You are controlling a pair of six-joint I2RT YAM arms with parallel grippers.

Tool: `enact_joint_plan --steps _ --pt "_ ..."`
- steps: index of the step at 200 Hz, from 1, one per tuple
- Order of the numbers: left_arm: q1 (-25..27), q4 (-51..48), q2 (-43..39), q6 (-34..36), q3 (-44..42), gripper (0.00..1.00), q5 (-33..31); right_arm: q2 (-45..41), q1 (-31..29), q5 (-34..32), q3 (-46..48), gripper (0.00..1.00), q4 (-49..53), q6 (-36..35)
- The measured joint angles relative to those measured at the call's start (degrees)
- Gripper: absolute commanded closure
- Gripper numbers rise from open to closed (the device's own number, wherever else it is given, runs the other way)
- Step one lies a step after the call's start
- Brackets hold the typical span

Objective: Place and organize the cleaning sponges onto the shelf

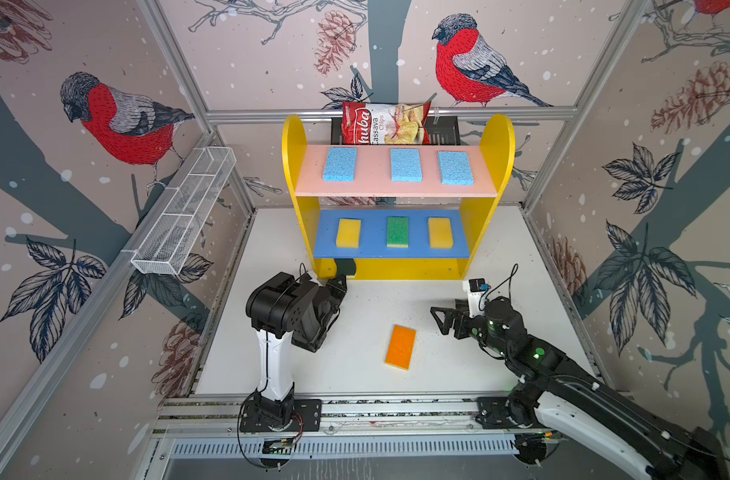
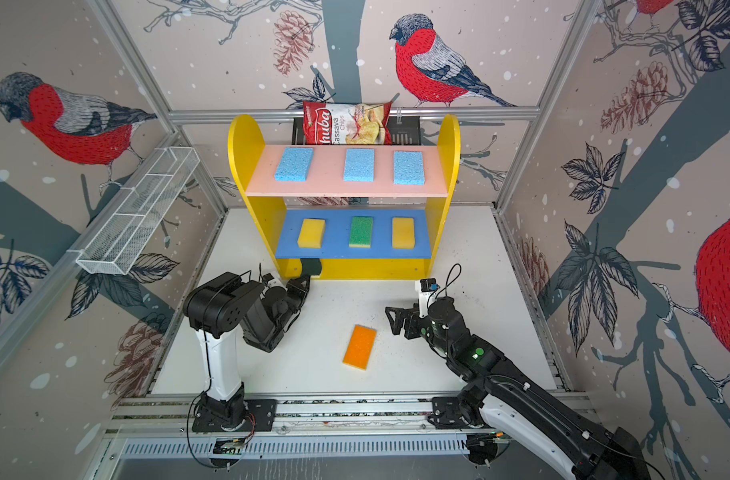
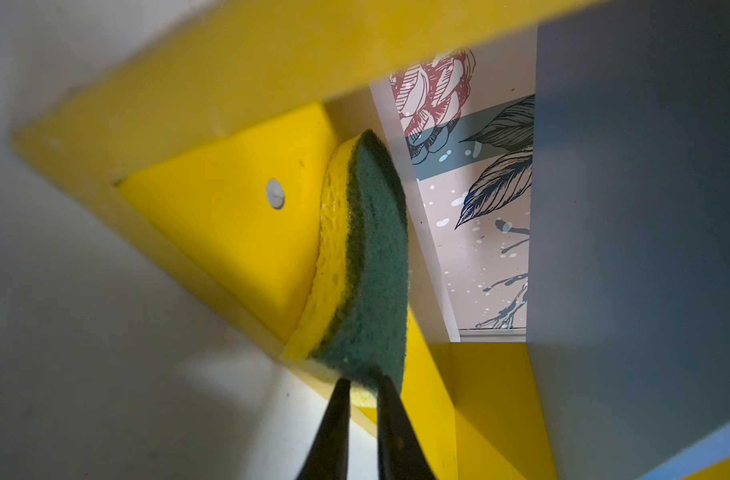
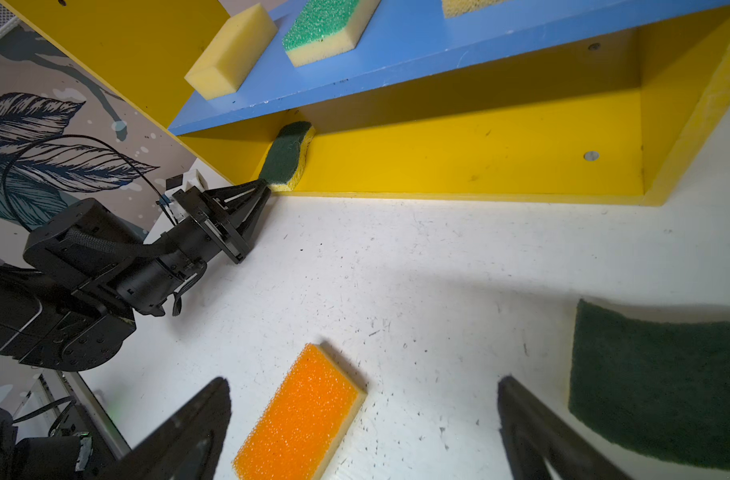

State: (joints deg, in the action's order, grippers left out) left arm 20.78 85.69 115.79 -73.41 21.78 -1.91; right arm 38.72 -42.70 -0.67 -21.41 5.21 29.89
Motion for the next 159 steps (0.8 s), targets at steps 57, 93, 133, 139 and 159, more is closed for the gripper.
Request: enact_joint_plan --steps 57,93,133,139,159 --pt "0.00 -2.29 -0.09 0.37 1.95 0.85 -1.33 0.39 0.13 0.00 0.00 0.00 0.00 0.00" --pt "-0.02 -2.75 0.31 0.37 3.02 0.85 -2.38 0.79 0.39 0.00 0.00 0.01 0.00 0.00" --pt "-0.07 -2.80 0.90 0.33 3.85 0.86 -2.73 1.27 0.52 0.02 0.00 0.00 0.00 0.00" --pt "-0.07 -2.82 0.94 0.31 3.96 0.86 -2.75 1.36 0.52 0.02 0.00 0.00 0.00 0.00" --pt "-0.07 -2.82 1.01 0.33 4.13 0.86 -3.02 1.40 0.70 0.02 0.00 0.00 0.00 0.00"
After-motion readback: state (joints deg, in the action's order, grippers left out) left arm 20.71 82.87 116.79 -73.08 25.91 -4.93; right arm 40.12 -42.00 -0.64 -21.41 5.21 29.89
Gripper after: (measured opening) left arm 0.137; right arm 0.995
